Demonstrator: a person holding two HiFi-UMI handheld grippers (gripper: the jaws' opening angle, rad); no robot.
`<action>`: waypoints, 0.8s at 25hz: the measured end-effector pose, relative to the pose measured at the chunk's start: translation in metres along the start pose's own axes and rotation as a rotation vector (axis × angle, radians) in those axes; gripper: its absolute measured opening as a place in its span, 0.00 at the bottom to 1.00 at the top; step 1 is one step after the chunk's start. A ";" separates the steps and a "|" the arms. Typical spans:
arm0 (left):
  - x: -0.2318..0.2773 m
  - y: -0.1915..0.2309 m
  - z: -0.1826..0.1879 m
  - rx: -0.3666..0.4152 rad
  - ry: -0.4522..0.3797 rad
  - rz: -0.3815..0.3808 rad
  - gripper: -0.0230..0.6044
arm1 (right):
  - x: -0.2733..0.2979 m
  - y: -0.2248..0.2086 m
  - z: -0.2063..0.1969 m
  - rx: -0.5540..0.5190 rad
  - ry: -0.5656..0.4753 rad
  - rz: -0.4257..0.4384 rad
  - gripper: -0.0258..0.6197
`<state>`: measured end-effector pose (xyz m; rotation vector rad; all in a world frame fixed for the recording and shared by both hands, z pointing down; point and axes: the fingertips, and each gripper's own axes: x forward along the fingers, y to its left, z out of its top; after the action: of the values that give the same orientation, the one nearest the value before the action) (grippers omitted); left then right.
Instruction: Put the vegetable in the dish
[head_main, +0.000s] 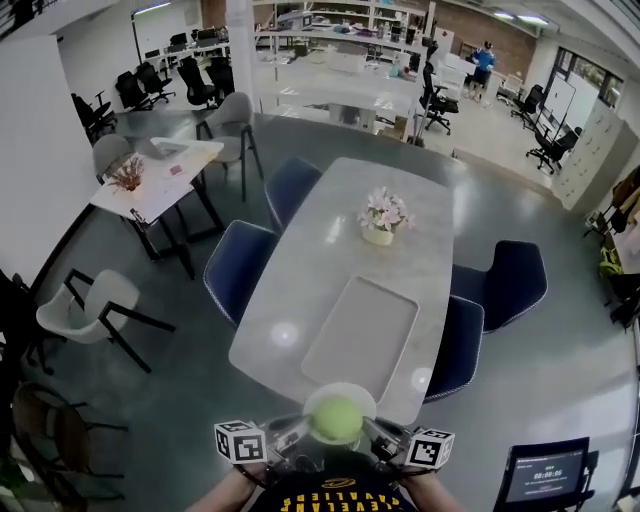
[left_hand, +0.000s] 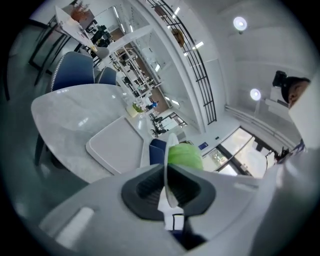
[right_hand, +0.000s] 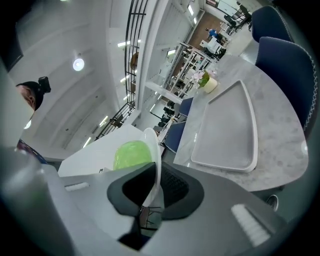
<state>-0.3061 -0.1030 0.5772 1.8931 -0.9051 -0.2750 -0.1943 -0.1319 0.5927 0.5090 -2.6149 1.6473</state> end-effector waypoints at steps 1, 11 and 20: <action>0.006 0.003 0.007 0.004 0.004 0.005 0.07 | 0.003 -0.005 0.008 0.001 -0.001 0.004 0.09; 0.089 0.048 0.041 -0.023 0.076 0.023 0.07 | 0.014 -0.077 0.067 0.067 -0.026 -0.039 0.09; 0.135 0.089 0.058 -0.071 0.199 0.025 0.07 | 0.026 -0.123 0.092 0.138 -0.065 -0.114 0.10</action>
<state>-0.2853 -0.2577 0.6501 1.8068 -0.7744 -0.1001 -0.1695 -0.2679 0.6644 0.7128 -2.4746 1.8117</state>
